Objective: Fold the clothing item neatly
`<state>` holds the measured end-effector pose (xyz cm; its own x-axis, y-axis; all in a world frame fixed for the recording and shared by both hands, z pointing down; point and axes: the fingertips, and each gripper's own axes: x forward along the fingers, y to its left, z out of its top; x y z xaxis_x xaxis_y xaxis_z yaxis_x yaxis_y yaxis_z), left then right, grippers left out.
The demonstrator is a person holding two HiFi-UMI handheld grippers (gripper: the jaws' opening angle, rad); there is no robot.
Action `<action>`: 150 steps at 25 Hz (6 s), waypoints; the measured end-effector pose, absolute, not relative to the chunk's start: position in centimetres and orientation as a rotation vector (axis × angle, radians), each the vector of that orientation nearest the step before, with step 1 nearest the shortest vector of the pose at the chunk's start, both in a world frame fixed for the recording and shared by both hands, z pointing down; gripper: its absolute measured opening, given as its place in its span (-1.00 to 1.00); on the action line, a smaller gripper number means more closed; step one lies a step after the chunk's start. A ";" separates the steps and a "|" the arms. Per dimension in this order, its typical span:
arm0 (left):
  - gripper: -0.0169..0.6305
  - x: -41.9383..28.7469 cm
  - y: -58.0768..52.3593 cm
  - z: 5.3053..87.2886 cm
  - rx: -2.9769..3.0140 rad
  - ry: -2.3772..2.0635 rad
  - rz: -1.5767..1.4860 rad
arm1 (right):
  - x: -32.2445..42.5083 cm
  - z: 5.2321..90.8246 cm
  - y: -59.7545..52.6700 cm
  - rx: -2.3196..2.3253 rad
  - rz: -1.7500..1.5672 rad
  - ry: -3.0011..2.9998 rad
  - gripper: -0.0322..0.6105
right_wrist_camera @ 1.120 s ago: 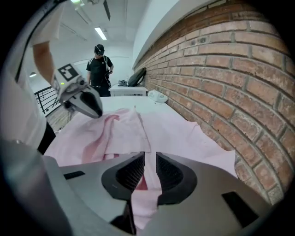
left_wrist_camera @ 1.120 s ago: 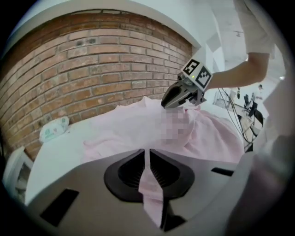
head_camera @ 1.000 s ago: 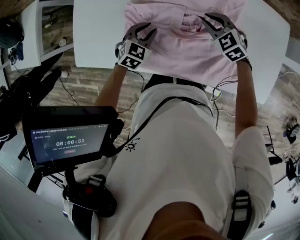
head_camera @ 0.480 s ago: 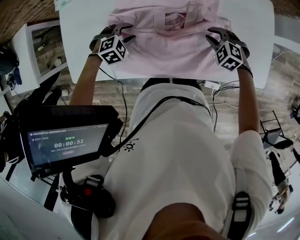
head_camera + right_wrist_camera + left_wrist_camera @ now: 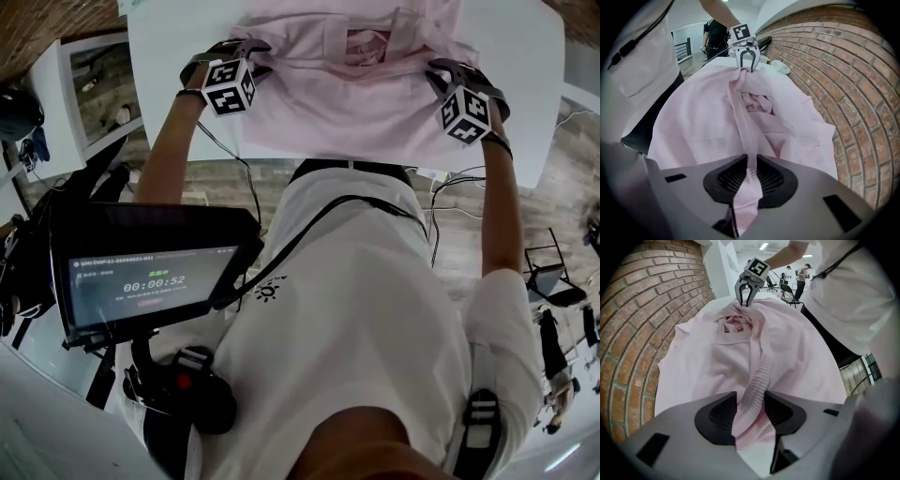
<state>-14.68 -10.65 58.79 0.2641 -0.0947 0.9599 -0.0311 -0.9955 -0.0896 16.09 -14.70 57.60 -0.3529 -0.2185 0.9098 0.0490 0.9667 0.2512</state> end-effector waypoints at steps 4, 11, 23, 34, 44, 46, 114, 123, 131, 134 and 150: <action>-0.40 -14.5 -10.2 58.0 -2.485 0.098 -1.864 | 15.8 55.8 -14.6 0.142 -0.248 -1.962 -0.82; -0.78 -15.2 -10.4 58.0 -2.451 0.087 -1.891 | 16.1 53.2 -17.4 0.210 -0.263 -1.985 -0.83; -0.87 -17.6 -15.2 55.4 -2.404 0.746 -1.799 | 17.0 53.5 -23.0 0.294 -0.275 -1.940 -0.83; -0.44 -20.3 -17.1 56.6 -2.593 1.396 -1.684 | 20.1 54.6 -28.4 0.488 -0.240 -1.858 -0.80; -0.44 -20.8 -16.1 55.3 -2.792 1.501 -1.505 | 22.6 54.8 -21.6 0.451 -0.039 -1.994 -0.80; -0.44 -22.4 -16.1 55.8 -2.834 1.600 -1.470 | 22.5 56.2 -21.4 0.474 -0.016 -2.008 -0.80; -0.64 -19.3 8.7 57.4 -2.527 1.578 -1.578 | 25.6 54.7 2.5 0.637 -0.126 -2.029 -0.87; -0.40 -17.9 9.8 57.7 -2.194 1.287 -1.835 | 29.0 57.5 2.9 0.490 -0.349 -1.868 -0.39; -0.40 -19.4 6.9 60.0 -2.017 0.979 -1.917 | 26.9 58.6 0.8 0.419 -0.437 -1.784 -0.38; -0.40 -19.0 6.6 59.8 -1.989 0.923 -1.910 | 26.5 59.0 0.8 0.391 -0.448 -1.772 -0.38; -0.56 -16.7 7.6 59.6 -1.941 0.678 -1.923 | 28.2 59.5 2.0 0.288 -0.506 -1.667 -0.39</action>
